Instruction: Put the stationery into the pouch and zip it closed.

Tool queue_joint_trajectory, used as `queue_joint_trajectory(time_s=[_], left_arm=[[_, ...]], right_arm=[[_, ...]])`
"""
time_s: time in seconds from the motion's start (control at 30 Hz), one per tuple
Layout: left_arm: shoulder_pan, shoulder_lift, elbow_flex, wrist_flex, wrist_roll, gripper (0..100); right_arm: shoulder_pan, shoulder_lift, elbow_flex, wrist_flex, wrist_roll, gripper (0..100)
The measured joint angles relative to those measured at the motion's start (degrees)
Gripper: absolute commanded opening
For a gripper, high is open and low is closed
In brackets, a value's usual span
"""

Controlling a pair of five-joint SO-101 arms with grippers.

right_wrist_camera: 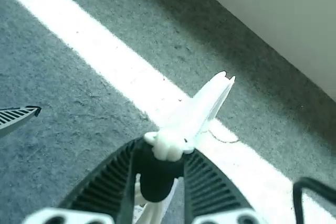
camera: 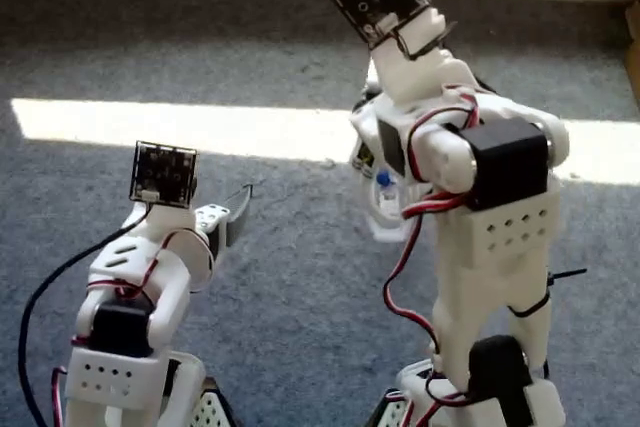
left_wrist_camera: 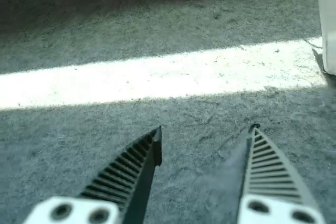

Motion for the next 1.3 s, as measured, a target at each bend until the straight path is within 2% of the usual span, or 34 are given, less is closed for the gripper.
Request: queue_joint_trajectory(time_s=[0.13, 0.23, 0.4, 0.53, 0.7, 0.87, 0.97, 1.13, 1.3], left_arm=[[0.09, -6.68, 0.0, 1.67, 0.0, 25], [2.64, -10.11, 1.85, 1.23, 0.0, 25], [4.13, -10.46, 5.1, -2.37, 0.0, 25], [5.45, -10.29, 5.27, -2.9, 1.58, 25], [12.48, -10.29, 5.27, -2.9, 3.78, 25], [19.16, -10.81, 5.27, -2.9, 4.75, 25], [22.95, -10.81, 5.27, -3.87, 4.75, 21], [23.91, -10.73, 6.15, -8.26, 4.75, 20], [23.56, -10.73, 6.33, -8.88, 4.75, 20]], right_arm=[[-1.23, -4.04, 3.25, 0.0, 0.26, 0.4], [-1.14, -4.75, 3.52, 0.0, 0.26, 0.4], [-1.41, -4.75, 1.76, 0.0, -4.92, 0.4], [-5.63, -4.75, -0.53, -0.18, -7.65, 0.4], [-13.8, -4.75, -0.79, -1.05, -11.69, 0.4], [-16.7, -4.75, -0.88, -1.23, -13.19, 0.4], [-16.97, -4.75, -0.88, -1.23, -13.54, 0.4], [-19.78, -4.75, -0.88, -0.53, -13.71, 0.4], [-23.56, -5.27, 2.99, 0.0, -13.71, 0.4]])
